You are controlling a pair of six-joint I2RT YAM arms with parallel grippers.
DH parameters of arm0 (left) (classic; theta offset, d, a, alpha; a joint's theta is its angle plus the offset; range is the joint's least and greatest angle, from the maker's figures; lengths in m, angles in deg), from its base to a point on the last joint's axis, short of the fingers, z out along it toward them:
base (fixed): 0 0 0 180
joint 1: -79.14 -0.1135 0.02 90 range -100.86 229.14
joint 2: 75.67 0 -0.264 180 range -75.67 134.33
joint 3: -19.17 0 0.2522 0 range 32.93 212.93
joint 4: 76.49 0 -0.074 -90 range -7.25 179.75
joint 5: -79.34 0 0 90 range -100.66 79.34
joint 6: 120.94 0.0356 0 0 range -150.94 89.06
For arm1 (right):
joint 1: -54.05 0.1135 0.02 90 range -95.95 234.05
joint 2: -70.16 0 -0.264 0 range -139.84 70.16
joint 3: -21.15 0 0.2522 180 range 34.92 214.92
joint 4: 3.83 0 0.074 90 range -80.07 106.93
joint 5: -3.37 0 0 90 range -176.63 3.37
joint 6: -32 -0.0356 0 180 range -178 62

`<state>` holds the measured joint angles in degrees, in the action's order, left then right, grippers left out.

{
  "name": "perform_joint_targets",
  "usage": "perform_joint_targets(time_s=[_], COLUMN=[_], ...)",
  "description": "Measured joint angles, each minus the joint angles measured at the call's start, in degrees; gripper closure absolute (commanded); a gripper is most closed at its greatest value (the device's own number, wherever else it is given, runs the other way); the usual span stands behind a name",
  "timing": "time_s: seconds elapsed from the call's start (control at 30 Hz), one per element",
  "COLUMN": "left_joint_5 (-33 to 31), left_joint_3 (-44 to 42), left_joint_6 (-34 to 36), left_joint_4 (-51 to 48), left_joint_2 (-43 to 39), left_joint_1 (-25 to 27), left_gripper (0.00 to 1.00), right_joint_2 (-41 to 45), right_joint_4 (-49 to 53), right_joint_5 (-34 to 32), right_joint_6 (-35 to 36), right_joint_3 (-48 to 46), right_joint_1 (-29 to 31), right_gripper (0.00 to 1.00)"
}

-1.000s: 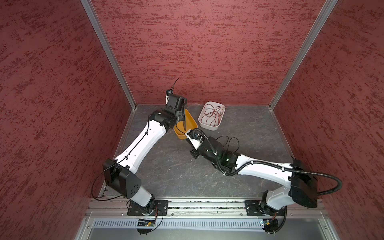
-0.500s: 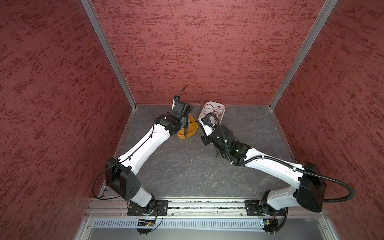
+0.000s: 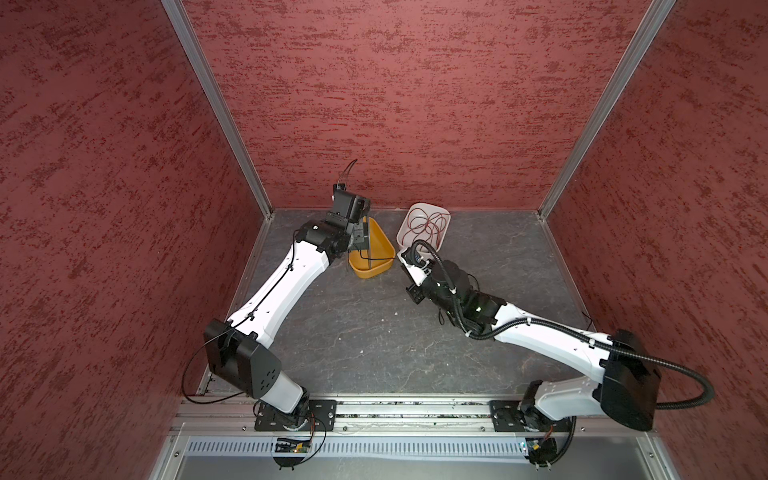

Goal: Wrap the cables

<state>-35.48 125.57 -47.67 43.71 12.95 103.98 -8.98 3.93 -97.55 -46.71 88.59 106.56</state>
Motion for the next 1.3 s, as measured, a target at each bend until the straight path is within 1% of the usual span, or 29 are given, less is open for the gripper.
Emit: perform_joint_targets(time_s=[0.17,0.3,0.43,0.67,0.97,1.2,1.3], left_joint_5=[1.66,2.97,3.58,3.76,2.89,1.16,0.11], left_joint_3=[2.25,2.69,2.67,1.18,-3.69,-5.46,-6.88], left_joint_6=[-0.9,-1.53,-1.97,-2.14,-2.21,-2.6,-2.8], left_joint_4=[-0.15,-0.31,-0.42,0.26,0.66,4.04,5.55], left_joint_2=[0.68,1.99,3.1,2.95,1.05,-1.27,-2.1], left_joint_1=[-0.15,0.13,0.57,1.64,4.79,6.34,7.54], left_gripper=[1.0,1.0,1.0,1.0,1.0,1.0,1.0], right_joint_2=[-1.22,-4.61,-8.07,-9.6,-10.03,-10.12,-10.12], right_joint_4=[0.07,-0.2,-0.61,-2.49,-2.75,-1.6,-0.92], right_joint_5=[1.92,2.56,3.69,2.75,-0.66,-0.2,1.2], right_joint_6=[1.46,0.96,-0.26,-2.58,-5.46,-6.91,-7.5], right_joint_3=[-0.57,1.07,3.52,7.48,11.65,13.73,14.12], right_joint_1=[2.73,4.07,4.11,4.09,2.03,0.52,-0.35], right_gripper=[1.0,1.0,1.0,1.0,1.0,1.0,1.0])
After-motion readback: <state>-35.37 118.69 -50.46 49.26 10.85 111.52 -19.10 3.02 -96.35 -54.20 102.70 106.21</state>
